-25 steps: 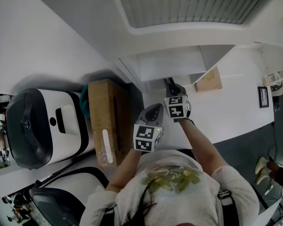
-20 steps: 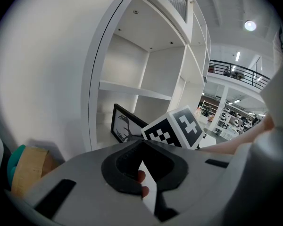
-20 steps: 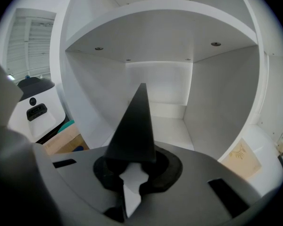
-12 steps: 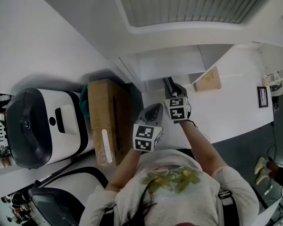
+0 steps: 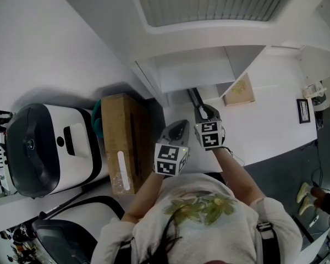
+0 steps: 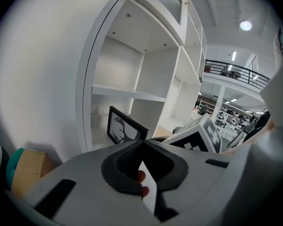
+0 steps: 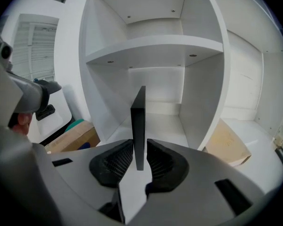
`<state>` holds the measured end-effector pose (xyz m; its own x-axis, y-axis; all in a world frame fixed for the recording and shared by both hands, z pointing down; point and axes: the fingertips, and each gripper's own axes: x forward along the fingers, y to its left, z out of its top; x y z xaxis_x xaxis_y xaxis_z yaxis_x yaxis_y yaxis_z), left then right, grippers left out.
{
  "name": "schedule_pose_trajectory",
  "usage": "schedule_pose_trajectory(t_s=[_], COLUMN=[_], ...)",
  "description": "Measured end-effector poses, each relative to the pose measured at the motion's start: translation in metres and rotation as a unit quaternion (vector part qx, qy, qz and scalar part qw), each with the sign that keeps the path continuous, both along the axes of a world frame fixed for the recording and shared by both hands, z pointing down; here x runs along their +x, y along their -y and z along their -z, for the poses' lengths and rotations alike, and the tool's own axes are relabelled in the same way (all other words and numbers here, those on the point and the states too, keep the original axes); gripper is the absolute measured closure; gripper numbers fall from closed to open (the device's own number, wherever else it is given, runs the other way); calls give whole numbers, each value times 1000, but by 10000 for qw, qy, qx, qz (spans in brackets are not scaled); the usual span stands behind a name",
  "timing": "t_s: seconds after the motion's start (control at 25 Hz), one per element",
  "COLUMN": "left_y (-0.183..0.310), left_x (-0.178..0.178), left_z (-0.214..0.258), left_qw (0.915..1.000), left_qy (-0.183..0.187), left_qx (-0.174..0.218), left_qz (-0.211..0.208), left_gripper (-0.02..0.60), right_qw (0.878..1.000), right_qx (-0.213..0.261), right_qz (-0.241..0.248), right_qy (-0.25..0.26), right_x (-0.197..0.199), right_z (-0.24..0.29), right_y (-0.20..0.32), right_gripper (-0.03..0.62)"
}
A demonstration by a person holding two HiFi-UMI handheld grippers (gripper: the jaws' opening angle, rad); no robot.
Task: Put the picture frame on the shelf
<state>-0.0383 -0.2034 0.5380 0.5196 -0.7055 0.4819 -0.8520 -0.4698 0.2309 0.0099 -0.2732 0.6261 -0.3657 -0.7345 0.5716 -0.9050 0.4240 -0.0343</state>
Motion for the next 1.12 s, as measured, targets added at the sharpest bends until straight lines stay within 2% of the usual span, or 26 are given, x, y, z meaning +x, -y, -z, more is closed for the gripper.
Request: schedule_pose_trajectory(t_s=[0.32,1.12], left_y=[-5,3], left_x=[1,-15], left_z=[2,4], left_qw=[10000,9999], left_qy=[27,9], left_qx=[42,82], left_qz=[-59,143], left_gripper=[558,558], right_qw=[10000,9999], right_qx=[-8,-7], right_qz=[-77,-151], right_qy=[-61,-79], right_x=[0,-12], right_z=[0,0], right_y=[-6,17], right_gripper=[512,513])
